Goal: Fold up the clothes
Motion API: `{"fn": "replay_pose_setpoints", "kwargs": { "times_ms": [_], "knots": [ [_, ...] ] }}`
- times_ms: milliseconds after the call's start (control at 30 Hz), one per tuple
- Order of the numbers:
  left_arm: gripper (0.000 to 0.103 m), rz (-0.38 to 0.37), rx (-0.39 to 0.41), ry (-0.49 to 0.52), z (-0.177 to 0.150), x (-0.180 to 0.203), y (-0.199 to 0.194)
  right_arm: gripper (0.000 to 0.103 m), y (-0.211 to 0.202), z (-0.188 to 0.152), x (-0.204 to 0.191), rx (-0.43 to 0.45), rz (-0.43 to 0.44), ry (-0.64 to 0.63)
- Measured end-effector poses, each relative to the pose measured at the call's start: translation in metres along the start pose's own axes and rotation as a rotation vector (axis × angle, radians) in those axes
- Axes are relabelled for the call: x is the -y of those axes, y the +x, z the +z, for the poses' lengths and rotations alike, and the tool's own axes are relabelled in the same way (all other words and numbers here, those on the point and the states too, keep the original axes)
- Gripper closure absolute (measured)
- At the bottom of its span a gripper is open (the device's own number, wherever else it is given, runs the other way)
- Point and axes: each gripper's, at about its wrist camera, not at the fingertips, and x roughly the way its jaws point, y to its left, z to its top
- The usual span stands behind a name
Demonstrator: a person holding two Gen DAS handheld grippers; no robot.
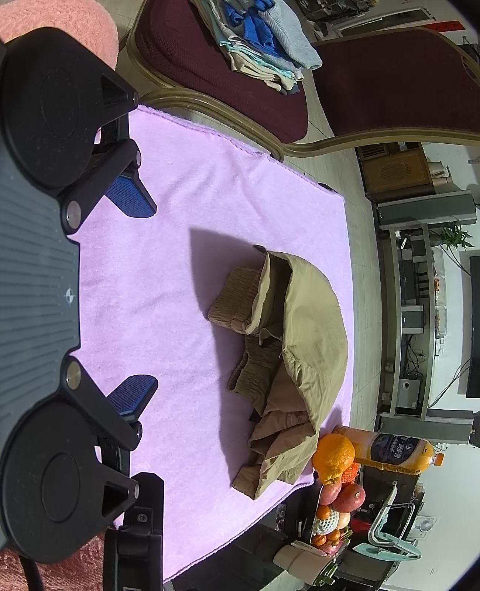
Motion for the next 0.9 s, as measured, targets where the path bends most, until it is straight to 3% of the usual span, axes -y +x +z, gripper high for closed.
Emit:
{"fn": "replay_pose_setpoints", "kwargs": {
  "times_ms": [367, 600, 733, 833, 900],
  "knots": [
    [0.009, -0.002, -0.004, 0.000, 0.001, -0.003, 0.001, 0.003, -0.003, 0.003, 0.004, 0.012, 0.006, 0.020],
    [0.009, 0.029, 0.135, -0.010, 0.037, -0.022, -0.020, 0.003, -0.032, 0.044, 0.011, 0.156, 0.084, 0.050],
    [0.009, 0.030, 0.209, -0.016, 0.064, -0.031, -0.028, 0.003, -0.044, 0.076, 0.015, 0.243, 0.179, 0.078],
    [0.016, 0.055, 0.221, -0.021, 0.082, -0.034, -0.019, 0.003, -0.043, 0.097, 0.017, 0.298, 0.233, 0.098],
    [0.021, 0.060, 0.184, -0.031, 0.087, -0.036, -0.004, 0.003, -0.037, 0.106, 0.020, 0.323, 0.261, 0.111]
  ]
}}
